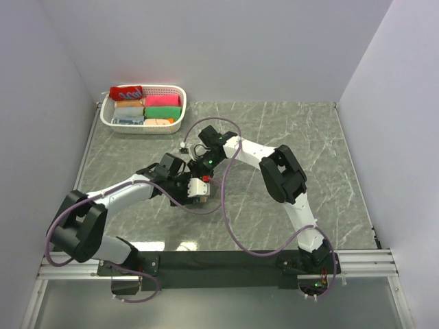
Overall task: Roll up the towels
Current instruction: Roll the towel, then place the rolled towel into the container
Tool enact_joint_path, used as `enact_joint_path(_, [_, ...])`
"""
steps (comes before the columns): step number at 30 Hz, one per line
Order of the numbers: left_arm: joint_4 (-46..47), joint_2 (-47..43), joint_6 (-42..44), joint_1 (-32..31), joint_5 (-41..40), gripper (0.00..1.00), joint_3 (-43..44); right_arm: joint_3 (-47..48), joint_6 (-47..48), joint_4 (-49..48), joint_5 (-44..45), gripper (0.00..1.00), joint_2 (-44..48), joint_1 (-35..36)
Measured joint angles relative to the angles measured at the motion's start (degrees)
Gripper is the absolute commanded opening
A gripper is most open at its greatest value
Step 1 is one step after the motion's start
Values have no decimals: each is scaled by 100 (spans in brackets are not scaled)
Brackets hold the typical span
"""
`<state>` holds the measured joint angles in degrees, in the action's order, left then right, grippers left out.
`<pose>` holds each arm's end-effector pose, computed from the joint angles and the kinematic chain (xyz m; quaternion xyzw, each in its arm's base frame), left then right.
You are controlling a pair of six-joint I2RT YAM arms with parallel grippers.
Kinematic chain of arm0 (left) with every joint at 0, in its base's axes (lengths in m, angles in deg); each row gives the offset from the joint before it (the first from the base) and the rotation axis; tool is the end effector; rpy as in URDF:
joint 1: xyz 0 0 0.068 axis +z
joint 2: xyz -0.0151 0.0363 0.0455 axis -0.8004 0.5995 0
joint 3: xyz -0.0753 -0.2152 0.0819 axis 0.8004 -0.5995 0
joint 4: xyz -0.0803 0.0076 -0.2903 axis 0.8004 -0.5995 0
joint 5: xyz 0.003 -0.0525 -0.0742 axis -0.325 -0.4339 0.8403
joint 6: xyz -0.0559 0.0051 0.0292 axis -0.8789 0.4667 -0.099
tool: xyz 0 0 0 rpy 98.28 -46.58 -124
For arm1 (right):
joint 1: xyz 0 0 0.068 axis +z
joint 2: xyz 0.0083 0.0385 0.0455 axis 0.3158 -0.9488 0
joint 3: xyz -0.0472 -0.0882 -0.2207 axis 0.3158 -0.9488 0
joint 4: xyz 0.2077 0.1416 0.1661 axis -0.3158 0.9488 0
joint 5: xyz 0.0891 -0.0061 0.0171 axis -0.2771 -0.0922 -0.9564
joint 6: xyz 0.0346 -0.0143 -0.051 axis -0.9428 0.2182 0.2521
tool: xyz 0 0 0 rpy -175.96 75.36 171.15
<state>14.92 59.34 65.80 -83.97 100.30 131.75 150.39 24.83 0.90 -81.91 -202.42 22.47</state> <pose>0.2520 -0.1703 0.1112 0.6813 0.6633 -0.1168 0.2868 0.3432 0.3474 0.1035 -0.4962 0.7385 0.4517 0.0655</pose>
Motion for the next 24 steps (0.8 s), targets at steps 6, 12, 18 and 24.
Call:
enact_joint_path(6, [136, 374, 122, -33, -90, 37, 151, 2, 0, 2, 13, 30, -2, -7])
enact_joint_path(12, [7, 479, 323, -42, -101, 34, 247, 4, 2, 44, 7, 50, -2, -96])
enact_joint_path(18, [-11, 501, 402, -11, -94, 29, 245, -37, 33, 358, 157, 92, 22, -396])
enact_joint_path(24, [-72, 549, 404, 219, 96, 5, 293, -385, 92, 796, 439, 95, 448, -1279])
